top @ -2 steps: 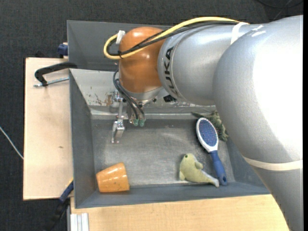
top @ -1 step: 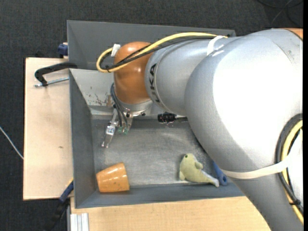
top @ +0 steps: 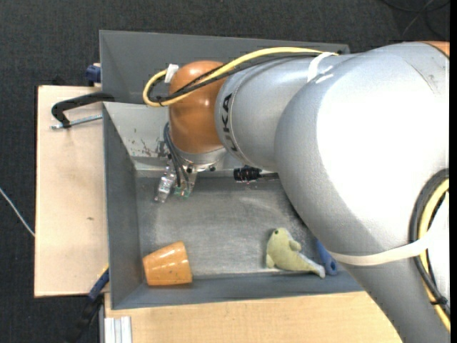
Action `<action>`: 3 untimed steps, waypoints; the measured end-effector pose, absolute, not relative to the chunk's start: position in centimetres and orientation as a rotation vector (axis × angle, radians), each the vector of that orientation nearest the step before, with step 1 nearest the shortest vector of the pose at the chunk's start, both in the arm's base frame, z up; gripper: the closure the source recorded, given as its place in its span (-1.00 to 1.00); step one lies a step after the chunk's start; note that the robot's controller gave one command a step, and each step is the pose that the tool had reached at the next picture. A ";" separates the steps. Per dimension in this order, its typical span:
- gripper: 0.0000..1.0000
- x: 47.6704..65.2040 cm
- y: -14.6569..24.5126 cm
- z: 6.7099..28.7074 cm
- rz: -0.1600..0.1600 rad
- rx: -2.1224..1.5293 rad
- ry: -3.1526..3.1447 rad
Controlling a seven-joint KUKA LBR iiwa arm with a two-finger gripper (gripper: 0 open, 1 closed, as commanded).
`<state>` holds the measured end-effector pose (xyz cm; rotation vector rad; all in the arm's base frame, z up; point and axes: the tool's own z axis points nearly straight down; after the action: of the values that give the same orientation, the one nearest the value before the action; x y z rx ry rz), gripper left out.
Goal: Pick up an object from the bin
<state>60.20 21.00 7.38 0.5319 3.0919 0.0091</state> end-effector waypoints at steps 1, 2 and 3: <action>1.00 60.3 20.7 14.5 0.012 0.529 3.085; 1.00 57.8 19.6 16.1 0.001 -0.666 3.067; 1.00 57.6 18.4 20.1 0.000 -1.143 2.915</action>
Offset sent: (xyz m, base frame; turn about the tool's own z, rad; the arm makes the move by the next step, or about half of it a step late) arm -0.0022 -0.0043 0.0645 -0.0002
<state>57.61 18.44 20.15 -1.1430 2.9145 0.0004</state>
